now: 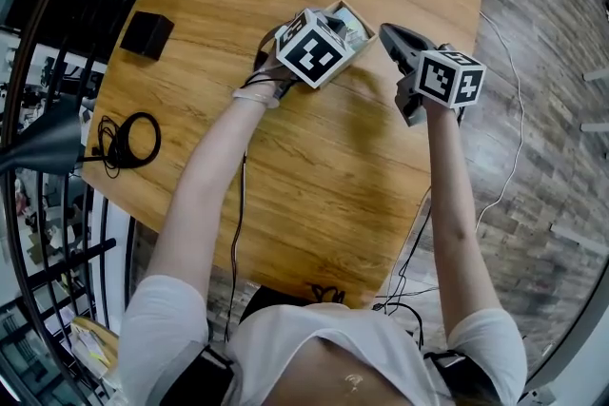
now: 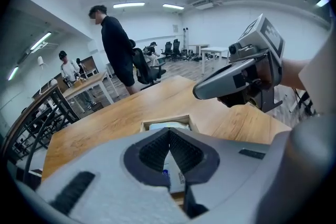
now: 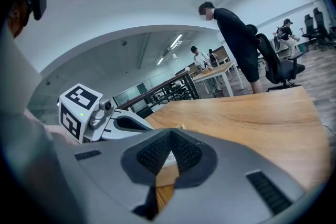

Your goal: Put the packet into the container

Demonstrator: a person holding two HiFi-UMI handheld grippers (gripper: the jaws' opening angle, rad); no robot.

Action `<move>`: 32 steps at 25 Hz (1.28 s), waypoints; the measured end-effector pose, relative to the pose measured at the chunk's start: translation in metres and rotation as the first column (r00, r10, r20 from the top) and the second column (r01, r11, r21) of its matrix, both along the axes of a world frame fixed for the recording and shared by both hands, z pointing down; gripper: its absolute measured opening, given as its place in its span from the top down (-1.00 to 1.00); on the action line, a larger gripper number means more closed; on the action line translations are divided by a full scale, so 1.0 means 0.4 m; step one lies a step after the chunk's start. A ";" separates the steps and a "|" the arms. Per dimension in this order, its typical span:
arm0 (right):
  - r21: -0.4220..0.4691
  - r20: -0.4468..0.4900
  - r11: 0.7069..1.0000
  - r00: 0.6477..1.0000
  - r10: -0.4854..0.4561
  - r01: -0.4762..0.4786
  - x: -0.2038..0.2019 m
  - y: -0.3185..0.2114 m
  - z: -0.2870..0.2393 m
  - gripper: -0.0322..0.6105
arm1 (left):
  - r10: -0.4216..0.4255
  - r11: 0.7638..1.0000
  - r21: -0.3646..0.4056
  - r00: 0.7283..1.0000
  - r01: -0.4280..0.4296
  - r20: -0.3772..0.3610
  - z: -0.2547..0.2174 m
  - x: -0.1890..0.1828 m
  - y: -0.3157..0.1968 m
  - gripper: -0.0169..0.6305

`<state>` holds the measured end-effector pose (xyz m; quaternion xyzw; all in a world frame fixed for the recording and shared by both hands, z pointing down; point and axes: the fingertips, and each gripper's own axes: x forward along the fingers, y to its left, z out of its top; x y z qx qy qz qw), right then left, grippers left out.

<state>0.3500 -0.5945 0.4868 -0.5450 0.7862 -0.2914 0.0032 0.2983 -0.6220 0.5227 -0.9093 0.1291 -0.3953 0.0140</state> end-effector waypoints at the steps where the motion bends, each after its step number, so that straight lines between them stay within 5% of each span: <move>1: 0.001 -0.002 1.000 1.000 0.010 -0.010 0.004 0.001 -0.001 0.87 | -0.009 1.000 0.000 1.000 0.009 -0.011 -0.006 0.000 0.003 0.92; 7: 0.097 -0.025 0.990 0.994 0.107 -0.104 0.015 0.012 -0.044 0.87 | -0.093 0.995 0.011 0.988 0.095 -0.122 -0.068 -0.024 0.017 0.92; 12: 0.243 -0.037 0.957 0.984 0.171 -0.157 0.006 0.053 -0.126 0.87 | -0.190 0.979 0.013 0.935 0.203 -0.301 -0.156 -0.076 0.039 0.92; 18: 0.345 -0.057 0.917 0.971 0.232 -0.199 0.005 0.116 -0.193 0.87 | -0.287 0.947 0.000 0.846 0.321 -0.450 -0.224 -0.163 0.081 0.92; 22: 0.382 -0.046 0.895 0.962 0.270 -0.233 0.001 0.150 -0.206 0.87 | -0.335 0.897 0.061 0.761 0.439 -0.556 -0.286 -0.228 0.106 0.92; 26: 0.413 -0.060 0.874 0.950 0.307 -0.257 -0.015 0.171 -0.195 0.87 | -0.313 0.855 0.120 0.687 0.504 -0.656 -0.335 -0.279 0.132 0.92; 32: 0.479 -0.124 0.839 0.926 0.356 -0.258 -0.026 0.216 -0.193 0.87 | -0.266 0.832 0.128 0.589 0.540 -0.763 -0.373 -0.333 0.155 0.92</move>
